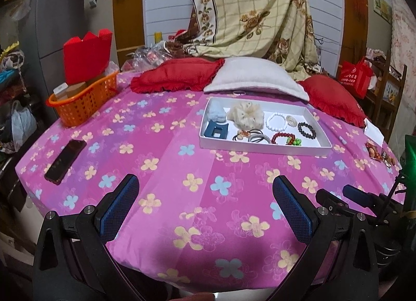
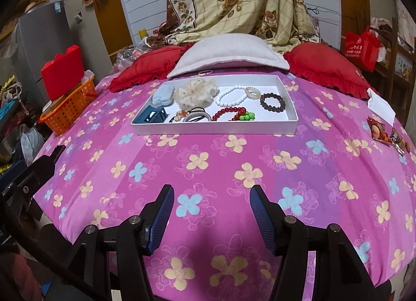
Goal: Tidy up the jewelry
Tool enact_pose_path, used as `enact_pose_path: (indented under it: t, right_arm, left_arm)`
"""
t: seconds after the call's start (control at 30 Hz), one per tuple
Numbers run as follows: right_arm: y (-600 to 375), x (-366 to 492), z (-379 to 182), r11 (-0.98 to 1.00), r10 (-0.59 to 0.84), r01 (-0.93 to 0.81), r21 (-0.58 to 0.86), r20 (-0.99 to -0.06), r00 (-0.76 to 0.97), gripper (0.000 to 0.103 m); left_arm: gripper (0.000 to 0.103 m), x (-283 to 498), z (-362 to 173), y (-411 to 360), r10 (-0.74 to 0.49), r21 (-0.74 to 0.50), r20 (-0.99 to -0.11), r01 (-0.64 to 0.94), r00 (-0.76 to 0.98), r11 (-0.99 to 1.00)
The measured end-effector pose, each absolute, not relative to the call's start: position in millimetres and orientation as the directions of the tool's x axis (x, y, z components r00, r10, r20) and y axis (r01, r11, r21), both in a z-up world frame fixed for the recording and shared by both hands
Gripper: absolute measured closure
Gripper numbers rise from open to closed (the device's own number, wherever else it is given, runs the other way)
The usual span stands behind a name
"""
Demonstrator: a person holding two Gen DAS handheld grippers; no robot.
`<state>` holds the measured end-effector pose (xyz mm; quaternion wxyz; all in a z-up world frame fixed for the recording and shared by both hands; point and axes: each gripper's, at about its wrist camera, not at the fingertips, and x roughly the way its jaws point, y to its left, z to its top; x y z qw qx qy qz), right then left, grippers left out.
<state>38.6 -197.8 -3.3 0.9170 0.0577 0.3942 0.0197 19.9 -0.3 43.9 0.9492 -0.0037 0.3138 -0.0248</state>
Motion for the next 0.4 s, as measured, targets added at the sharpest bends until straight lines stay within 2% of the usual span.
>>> enact_pose_path:
  t: [0.4]
  right_arm:
    - [-198.6,51.8,-19.9,0.993,0.082,0.012,0.119,-0.75,0.657,0.045]
  left_arm:
    - [0.0,38.3,27.6,-1.3,-0.058,-0.025,-0.643,0.055,0.764,0.998]
